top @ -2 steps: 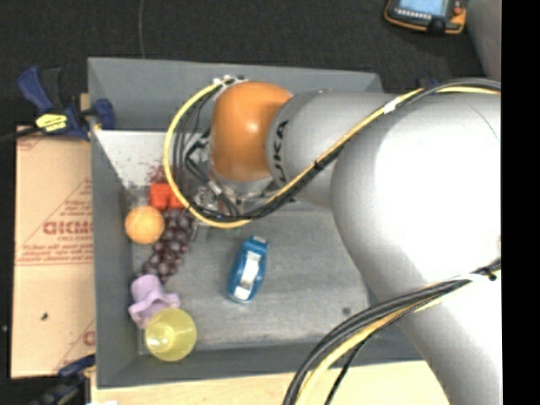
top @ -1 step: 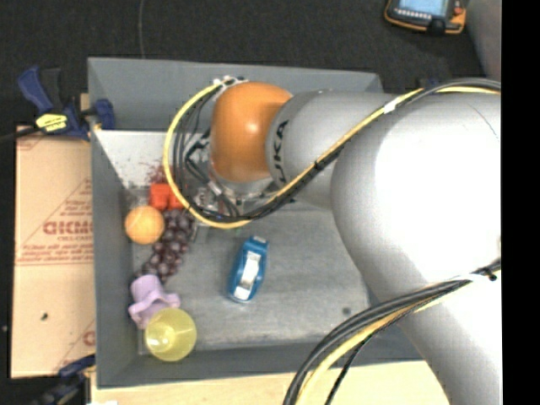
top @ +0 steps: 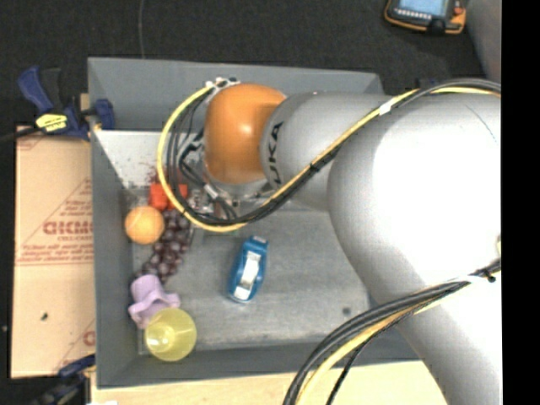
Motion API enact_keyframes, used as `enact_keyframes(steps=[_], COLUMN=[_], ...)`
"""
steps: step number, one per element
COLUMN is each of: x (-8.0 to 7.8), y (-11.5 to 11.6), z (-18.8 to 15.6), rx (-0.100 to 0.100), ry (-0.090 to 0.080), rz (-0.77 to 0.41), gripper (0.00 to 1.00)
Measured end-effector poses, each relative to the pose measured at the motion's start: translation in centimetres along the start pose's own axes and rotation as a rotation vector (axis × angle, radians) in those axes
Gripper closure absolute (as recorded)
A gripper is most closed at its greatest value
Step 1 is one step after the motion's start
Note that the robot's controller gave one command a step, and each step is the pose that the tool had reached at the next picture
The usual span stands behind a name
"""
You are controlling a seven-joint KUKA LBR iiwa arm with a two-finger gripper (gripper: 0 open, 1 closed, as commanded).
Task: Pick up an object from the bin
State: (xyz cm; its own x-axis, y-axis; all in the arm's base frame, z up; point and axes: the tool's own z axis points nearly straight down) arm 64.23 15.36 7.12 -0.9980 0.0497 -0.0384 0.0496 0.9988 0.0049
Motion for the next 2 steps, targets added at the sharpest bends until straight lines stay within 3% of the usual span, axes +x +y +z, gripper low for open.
enact_keyframes(steps=[1, 2], x=[-0.2, -1.3], y=[-2.5, -1.0], z=[0.0, 0.0], rx=[-0.002, 0.000], ry=[0.003, -0.003], rz=[0.071, 0.023], gripper=[1.00, 1.00])
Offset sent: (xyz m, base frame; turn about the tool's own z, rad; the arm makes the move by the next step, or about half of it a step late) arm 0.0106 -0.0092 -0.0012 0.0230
